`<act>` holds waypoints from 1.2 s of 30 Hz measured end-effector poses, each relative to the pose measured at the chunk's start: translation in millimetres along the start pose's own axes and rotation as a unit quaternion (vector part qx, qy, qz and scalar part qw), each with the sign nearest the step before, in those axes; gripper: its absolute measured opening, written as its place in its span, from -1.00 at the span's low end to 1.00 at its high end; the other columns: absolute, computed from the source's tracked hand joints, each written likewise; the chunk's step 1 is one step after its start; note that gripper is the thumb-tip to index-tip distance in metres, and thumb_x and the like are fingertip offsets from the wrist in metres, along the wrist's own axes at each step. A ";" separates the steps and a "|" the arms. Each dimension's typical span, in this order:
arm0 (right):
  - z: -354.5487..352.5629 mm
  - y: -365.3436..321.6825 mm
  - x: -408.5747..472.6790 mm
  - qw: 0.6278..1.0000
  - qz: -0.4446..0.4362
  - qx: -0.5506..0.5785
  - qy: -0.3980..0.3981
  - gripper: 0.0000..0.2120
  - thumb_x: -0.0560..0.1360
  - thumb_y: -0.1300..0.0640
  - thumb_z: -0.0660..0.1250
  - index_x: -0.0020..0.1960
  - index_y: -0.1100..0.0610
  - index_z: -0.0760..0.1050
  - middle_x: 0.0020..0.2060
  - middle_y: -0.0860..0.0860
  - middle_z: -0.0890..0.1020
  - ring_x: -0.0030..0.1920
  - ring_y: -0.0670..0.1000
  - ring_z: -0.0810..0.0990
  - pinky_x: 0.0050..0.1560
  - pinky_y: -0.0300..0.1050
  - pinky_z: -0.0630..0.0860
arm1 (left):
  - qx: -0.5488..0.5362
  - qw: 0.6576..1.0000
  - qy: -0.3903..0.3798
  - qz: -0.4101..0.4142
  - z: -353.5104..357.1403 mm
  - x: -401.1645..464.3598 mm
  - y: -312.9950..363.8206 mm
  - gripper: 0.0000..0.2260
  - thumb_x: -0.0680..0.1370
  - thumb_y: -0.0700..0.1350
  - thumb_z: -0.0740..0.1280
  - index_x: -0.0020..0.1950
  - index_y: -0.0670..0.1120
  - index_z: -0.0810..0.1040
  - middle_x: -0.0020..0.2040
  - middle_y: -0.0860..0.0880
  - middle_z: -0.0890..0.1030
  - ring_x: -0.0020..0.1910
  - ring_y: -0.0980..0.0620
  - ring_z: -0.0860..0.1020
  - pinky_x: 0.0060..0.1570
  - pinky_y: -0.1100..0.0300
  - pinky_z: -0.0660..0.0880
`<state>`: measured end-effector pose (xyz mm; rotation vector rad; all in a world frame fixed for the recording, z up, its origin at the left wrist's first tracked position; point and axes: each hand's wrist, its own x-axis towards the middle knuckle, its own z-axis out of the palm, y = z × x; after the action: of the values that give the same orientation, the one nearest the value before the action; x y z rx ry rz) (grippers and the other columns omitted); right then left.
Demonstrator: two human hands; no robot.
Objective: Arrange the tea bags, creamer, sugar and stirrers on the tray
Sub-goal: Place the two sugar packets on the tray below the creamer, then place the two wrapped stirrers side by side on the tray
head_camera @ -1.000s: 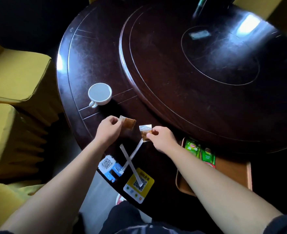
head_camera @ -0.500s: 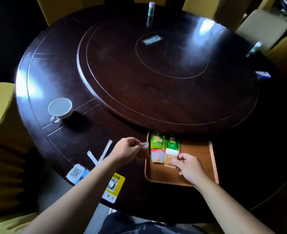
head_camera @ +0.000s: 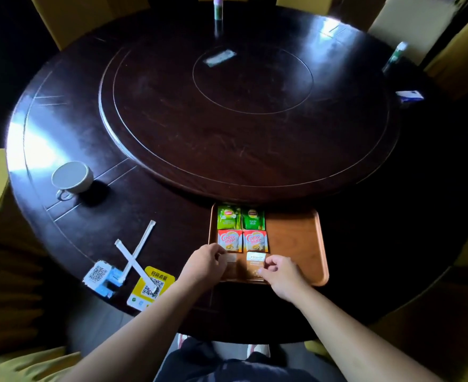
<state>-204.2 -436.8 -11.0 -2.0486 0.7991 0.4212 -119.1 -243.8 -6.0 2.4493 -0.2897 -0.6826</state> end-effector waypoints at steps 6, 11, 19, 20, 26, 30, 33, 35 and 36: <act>-8.1 -1.6 -8.9 0.991 -0.061 -0.118 0.022 -0.75 0.47 0.01 0.41 0.14 -0.03 0.53 -0.01 -0.07 0.55 -0.08 -0.01 0.55 -0.15 -0.17 0.40 | 0.092 0.991 0.044 0.086 6.2 -19.6 -7.7 -0.72 0.48 -0.05 0.38 0.18 -0.02 0.57 0.13 -0.01 0.50 0.10 -0.04 0.49 -0.01 0.03 0.55; 1.6 -0.5 -7.3 0.967 -0.182 -0.175 -0.001 -0.67 0.53 0.16 0.31 0.29 0.05 0.50 0.20 -0.03 0.49 0.19 0.05 0.49 0.17 -0.04 0.49 | 0.204 0.961 -0.008 0.185 18.9 -38.6 -5.9 -0.63 0.54 0.07 0.26 0.31 -0.01 0.51 0.27 0.00 0.48 0.20 -0.06 0.45 0.14 0.07 0.52; 10.4 4.9 -9.4 0.944 -0.217 -0.250 0.000 -0.66 0.55 0.22 0.26 0.30 0.03 0.50 0.23 -0.05 0.48 0.23 0.06 0.42 0.12 0.05 0.51 | 0.205 0.953 -0.029 0.219 26.1 -43.5 2.6 -0.48 0.59 0.07 0.23 0.50 -0.09 0.29 0.48 -0.05 0.34 0.45 -0.06 0.29 0.41 0.13 0.27; 10.7 4.9 -9.5 0.945 -0.215 -0.248 0.002 -0.67 0.55 0.21 0.27 0.29 0.03 0.50 0.22 -0.04 0.48 0.22 0.06 0.42 0.12 0.05 0.52 | 0.206 0.952 -0.028 0.223 26.4 -43.1 2.9 -0.48 0.59 0.08 0.23 0.50 -0.09 0.29 0.48 -0.06 0.33 0.45 -0.06 0.28 0.42 0.13 0.26; 11.8 1.7 -8.1 0.948 -0.204 -0.246 0.004 -0.70 0.55 0.19 0.28 0.27 0.03 0.50 0.20 -0.05 0.47 0.23 0.04 0.42 0.12 0.04 0.52 | 0.219 0.948 -0.033 0.231 28.5 -41.5 -2.0 -0.47 0.57 0.10 0.25 0.49 -0.08 0.30 0.47 -0.06 0.35 0.43 -0.06 0.30 0.40 0.10 0.30; 12.3 -0.2 -9.0 0.948 -0.199 -0.249 0.007 -0.74 0.56 0.17 0.28 0.23 0.04 0.51 0.18 -0.03 0.47 0.20 0.05 0.45 0.11 0.04 0.52 | 0.201 0.953 -0.034 0.227 26.1 -40.4 -8.9 -0.54 0.55 0.12 0.25 0.41 0.00 0.39 0.38 -0.01 0.40 0.36 -0.03 0.35 0.30 0.10 0.42; 14.1 -7.9 -10.4 0.947 -0.195 -0.256 0.019 -0.76 0.57 0.14 0.27 0.22 0.05 0.51 0.16 -0.02 0.48 0.17 0.04 0.47 0.06 0.01 0.53 | 0.203 0.954 -0.018 0.221 15.7 -37.7 -16.4 -0.60 0.53 0.16 0.20 0.30 0.02 0.47 0.27 0.01 0.47 0.23 -0.02 0.42 0.16 0.07 0.49; 15.3 -17.9 -10.3 0.944 -0.198 -0.263 0.028 -0.77 0.57 0.11 0.28 0.21 0.05 0.51 0.16 0.00 0.49 0.18 0.04 0.46 0.04 -0.01 0.53 | 0.199 0.958 0.000 0.206 7.4 -35.8 -24.7 -0.61 0.51 0.20 0.13 0.20 0.05 0.52 0.16 0.04 0.52 0.13 -0.01 0.47 0.04 0.07 0.52; 16.7 -24.3 -10.1 0.942 -0.201 -0.267 0.028 -0.78 0.57 0.09 0.28 0.20 0.05 0.51 0.15 0.01 0.50 0.18 0.04 0.46 0.02 -0.03 0.51 | 0.191 0.962 0.010 0.195 1.8 -35.8 -29.1 -0.61 0.49 0.22 0.11 0.14 0.06 0.54 0.10 0.05 0.54 0.08 -0.01 0.50 -0.03 0.08 0.53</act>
<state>-195.1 -409.1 0.1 -2.6651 0.2877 0.3717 -148.8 -208.7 -9.7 2.6347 -0.9425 -0.4586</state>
